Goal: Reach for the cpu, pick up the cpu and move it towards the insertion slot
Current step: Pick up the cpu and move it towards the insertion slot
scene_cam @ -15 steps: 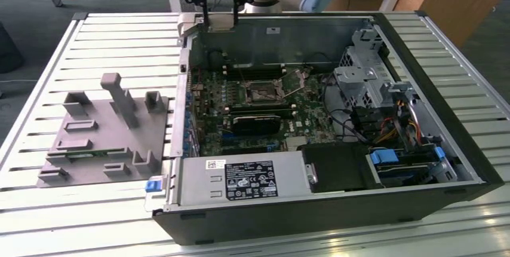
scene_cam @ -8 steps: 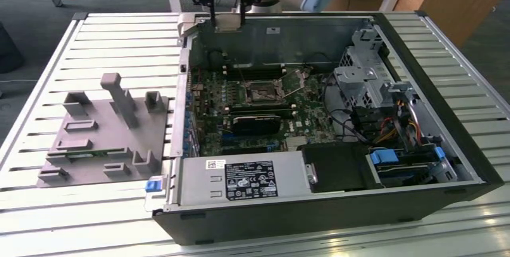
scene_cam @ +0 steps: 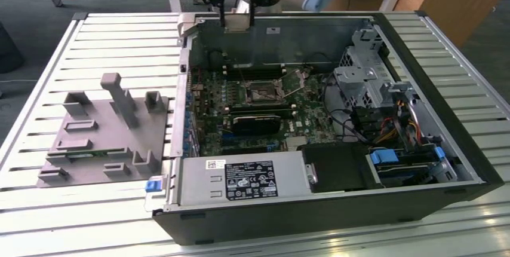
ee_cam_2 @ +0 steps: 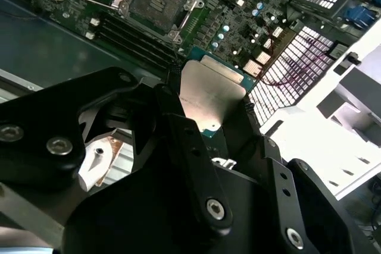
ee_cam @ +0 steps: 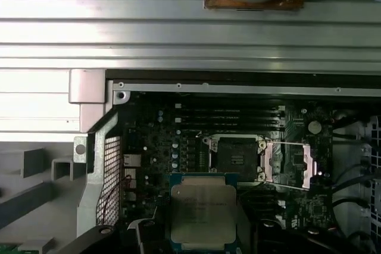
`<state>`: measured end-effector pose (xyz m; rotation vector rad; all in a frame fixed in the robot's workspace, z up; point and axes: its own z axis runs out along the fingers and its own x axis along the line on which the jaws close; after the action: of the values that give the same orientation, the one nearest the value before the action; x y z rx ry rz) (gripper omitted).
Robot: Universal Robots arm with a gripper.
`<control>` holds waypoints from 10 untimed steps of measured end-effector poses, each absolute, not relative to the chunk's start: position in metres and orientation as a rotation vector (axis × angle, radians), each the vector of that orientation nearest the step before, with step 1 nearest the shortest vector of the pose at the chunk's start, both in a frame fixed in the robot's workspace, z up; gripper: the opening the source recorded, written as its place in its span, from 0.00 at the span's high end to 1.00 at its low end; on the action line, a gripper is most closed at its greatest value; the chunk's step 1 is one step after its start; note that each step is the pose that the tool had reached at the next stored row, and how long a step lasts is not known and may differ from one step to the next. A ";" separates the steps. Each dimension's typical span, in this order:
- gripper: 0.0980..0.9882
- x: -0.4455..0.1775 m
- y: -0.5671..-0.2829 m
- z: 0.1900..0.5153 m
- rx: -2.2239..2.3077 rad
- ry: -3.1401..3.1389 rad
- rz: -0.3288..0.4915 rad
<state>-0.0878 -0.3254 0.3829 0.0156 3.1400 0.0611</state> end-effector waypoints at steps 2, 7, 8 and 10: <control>0.51 -0.083 -0.325 0.382 0.018 3.140 0.061; 0.51 -0.069 -0.325 0.381 0.022 3.140 0.061; 0.51 -0.066 -0.325 0.380 0.023 3.140 0.061; 0.51 -0.060 -0.325 0.380 0.023 3.140 0.061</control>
<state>-0.0602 -0.3254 0.3798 0.0230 3.1398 0.0612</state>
